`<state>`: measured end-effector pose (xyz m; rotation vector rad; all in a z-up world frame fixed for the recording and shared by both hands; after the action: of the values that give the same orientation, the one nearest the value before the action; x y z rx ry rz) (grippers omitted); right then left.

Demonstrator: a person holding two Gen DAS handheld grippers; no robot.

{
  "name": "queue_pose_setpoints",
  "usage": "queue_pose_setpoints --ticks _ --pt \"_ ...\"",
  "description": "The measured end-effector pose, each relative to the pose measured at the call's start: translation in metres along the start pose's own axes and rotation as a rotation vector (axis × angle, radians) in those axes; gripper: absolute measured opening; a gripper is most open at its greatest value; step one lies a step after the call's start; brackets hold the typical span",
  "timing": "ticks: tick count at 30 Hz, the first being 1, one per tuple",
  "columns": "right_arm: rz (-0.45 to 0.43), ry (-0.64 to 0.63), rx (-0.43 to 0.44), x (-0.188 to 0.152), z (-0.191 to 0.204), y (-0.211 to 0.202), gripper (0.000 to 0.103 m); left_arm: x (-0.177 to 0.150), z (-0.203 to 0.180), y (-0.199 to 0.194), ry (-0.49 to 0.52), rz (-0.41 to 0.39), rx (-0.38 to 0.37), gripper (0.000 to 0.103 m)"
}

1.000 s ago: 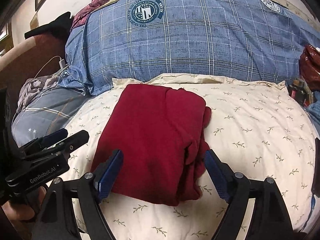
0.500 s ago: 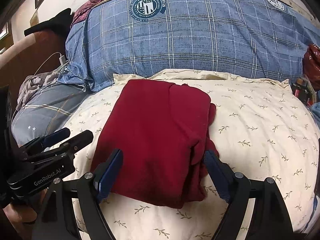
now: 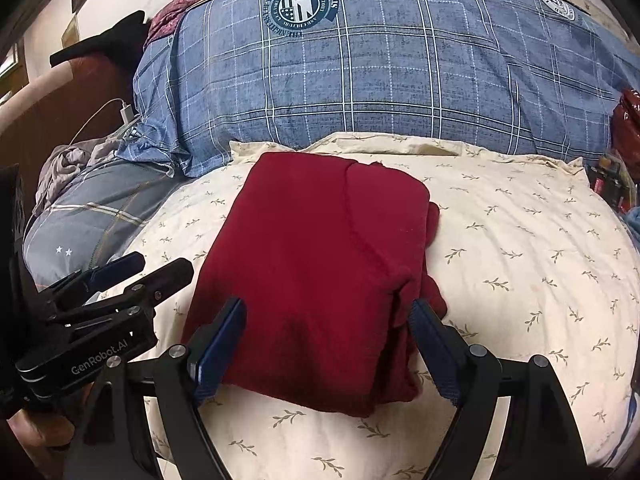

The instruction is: Fold small clothes

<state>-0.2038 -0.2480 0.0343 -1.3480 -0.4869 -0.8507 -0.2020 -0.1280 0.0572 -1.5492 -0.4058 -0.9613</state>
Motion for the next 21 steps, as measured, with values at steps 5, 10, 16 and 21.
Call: queue_pose_setpoints --ticks 5,10,16,21 --pt "0.002 -0.001 0.001 0.0001 0.0005 0.0015 0.084 -0.0004 -0.0023 0.0021 0.004 0.004 0.005 0.069" --pt "0.004 0.004 0.001 0.0003 -0.0001 0.0031 0.084 0.0002 -0.0025 0.0037 0.0 0.006 0.008 0.069" --pt "0.011 0.005 0.0 -0.0015 0.0017 0.0066 0.084 0.0 -0.0035 0.0048 0.005 -0.002 0.008 0.069" --pt "0.016 0.0 -0.006 -0.0031 0.002 0.008 0.084 -0.0007 -0.0005 0.0082 -0.002 -0.009 -0.006 0.069"
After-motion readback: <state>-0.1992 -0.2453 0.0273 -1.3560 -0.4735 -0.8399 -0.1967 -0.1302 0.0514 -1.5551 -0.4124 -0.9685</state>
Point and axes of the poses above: each gripper's, at about its wrist camera, not at the fingertips, and y roughly the way its jaws point, z to its left, x to its top, the point moved 6 cm from there along y, roughly the way its jaws point, and after that the axes turned 12 degrees about x, right-handed, at the moved point
